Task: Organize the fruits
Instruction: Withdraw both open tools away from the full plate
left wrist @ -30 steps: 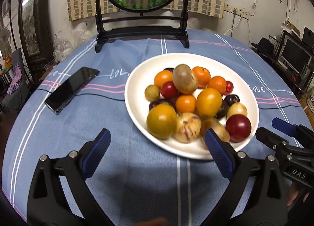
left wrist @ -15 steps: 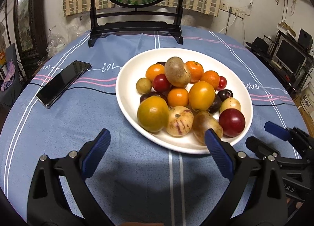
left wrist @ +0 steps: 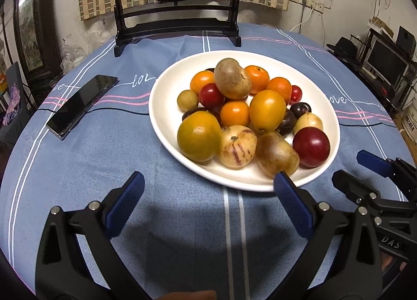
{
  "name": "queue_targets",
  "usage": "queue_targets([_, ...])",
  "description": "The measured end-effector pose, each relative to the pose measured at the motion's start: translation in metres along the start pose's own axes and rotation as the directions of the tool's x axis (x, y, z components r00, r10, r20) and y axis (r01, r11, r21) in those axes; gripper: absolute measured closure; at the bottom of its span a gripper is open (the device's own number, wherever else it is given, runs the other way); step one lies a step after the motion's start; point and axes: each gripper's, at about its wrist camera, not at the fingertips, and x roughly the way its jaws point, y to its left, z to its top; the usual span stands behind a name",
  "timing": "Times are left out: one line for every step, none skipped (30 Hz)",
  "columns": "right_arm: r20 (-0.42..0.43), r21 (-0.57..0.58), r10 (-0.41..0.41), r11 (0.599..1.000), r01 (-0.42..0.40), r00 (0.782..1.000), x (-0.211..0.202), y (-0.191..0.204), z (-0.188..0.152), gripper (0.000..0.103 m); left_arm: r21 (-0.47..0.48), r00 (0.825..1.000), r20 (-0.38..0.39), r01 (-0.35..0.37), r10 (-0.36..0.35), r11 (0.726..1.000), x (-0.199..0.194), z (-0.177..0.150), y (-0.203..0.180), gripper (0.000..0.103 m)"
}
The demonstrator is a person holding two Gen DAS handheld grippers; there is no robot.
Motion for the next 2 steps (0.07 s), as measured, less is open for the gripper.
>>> queue_targets([-0.001,0.002,0.001,1.0,-0.001,1.0,-0.0001,-0.0004,-0.0004,0.034,0.002,1.0,0.002,-0.001,0.001,1.0,-0.0004,-0.0001,0.0002,0.002])
queue_targets([-0.001,0.004,0.002,1.0,-0.002,1.0,-0.0003,-0.0009,-0.0004,0.034,0.005,1.0,0.002,-0.003,0.003,1.0,-0.0007,-0.0005,-0.0001,0.002])
